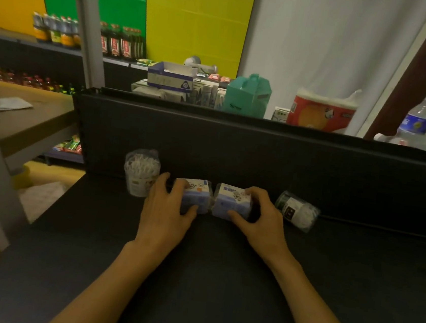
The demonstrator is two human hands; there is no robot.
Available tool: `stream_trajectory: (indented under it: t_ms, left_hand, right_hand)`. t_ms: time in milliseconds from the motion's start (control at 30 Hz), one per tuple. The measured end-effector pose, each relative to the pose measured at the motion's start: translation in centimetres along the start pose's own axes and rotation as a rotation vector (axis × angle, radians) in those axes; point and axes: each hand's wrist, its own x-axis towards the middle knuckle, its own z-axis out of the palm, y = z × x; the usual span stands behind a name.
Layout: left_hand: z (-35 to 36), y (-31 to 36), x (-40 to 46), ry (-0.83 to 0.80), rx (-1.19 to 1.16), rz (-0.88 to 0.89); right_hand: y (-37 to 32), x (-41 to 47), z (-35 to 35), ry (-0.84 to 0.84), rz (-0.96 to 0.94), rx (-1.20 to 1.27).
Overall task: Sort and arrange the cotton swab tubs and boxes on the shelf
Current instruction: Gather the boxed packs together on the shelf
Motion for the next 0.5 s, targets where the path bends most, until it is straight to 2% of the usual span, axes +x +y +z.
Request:
stream_trajectory:
  t_ms: [200,333,500]
  left_hand:
    - [0.0,0.6,0.3,-0.049,-0.135,-0.013]
    - [-0.5,0.5,0.3,-0.027,-0.168,-0.019]
    - [-0.9,1.3,-0.5,-0.093,-0.191,0.046]
  right_hand:
    - [0.3,0.1,0.2,0.013,0.134,0.022]
    - [0.0,-0.5,0.0,0.029,0.148,-0.071]
    - [-1.5,-4.4,-2.2,0.111,0.171,-0.091]
